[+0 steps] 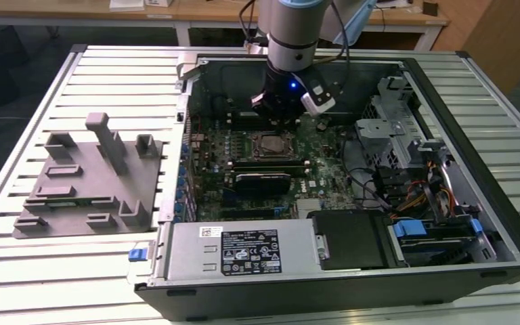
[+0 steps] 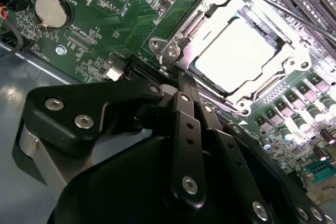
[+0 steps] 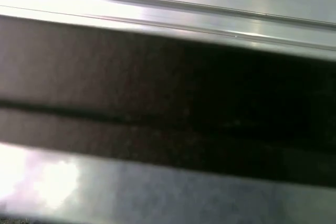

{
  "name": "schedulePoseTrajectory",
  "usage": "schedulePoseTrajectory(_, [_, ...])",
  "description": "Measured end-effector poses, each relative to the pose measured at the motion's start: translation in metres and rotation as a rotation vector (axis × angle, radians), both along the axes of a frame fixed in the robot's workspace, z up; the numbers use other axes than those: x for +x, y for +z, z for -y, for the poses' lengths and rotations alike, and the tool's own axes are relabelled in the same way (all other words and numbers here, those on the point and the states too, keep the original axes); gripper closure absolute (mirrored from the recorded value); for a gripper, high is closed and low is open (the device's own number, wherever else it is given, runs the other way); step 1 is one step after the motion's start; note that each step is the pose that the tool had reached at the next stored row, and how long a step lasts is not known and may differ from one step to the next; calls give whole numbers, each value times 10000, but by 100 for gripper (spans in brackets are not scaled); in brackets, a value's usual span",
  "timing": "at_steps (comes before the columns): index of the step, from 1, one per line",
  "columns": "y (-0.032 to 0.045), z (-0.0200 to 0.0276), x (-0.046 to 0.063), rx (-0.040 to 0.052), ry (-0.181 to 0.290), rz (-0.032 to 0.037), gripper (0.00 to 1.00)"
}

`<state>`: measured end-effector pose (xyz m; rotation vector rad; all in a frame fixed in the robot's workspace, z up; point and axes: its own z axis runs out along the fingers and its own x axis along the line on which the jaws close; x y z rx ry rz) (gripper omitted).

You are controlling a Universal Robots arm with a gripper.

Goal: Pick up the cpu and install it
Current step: 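Install the first cpu locking lever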

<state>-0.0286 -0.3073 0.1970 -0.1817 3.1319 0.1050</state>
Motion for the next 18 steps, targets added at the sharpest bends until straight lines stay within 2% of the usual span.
schedulePoseTrajectory(3, [-3, 1, 0, -33, 0, -4, 89])
schedulePoseTrajectory(12, [32, 0, 0, -29, 0, -1, 89])
schedulePoseTrajectory(18, [24, 1, 1, -160, 0, -2, 89])
